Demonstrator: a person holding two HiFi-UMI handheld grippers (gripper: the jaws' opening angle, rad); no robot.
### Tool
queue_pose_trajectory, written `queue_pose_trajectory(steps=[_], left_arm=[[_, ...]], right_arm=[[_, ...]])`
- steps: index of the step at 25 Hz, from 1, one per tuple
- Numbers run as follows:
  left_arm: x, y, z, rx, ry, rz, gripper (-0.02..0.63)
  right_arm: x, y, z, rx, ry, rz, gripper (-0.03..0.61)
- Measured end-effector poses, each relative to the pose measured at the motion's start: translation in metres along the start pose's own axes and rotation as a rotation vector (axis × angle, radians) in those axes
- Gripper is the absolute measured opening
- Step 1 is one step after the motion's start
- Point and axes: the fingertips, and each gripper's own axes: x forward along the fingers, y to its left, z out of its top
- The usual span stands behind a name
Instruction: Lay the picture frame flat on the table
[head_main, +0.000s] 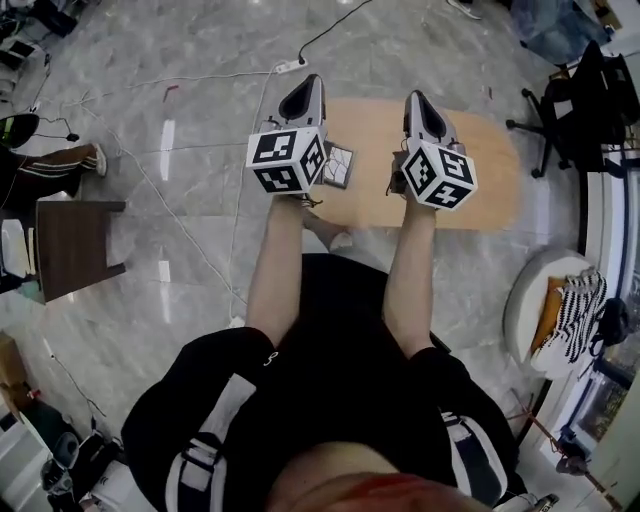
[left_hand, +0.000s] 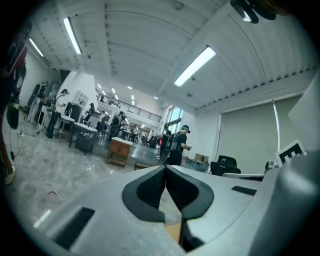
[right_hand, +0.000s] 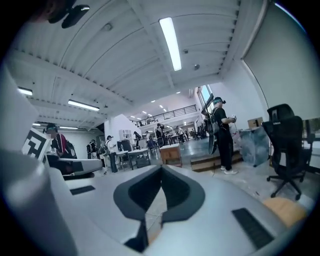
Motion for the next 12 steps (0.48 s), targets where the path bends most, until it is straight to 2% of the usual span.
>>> queue_pose_trajectory(steps=[5, 12], left_arm=[[-0.006, -0.001, 0.041, 0.045, -0.066, 0.009, 0.009], [-0.006, -0.006, 0.063, 0.068, -0.103, -0.014, 0.009]], right_arm=[[0.001, 0.015, 0.040, -0.069, -0.055, 0.036, 0.011], [0.004, 0.027, 0.054, -0.105, -0.076, 0.050, 0.011]])
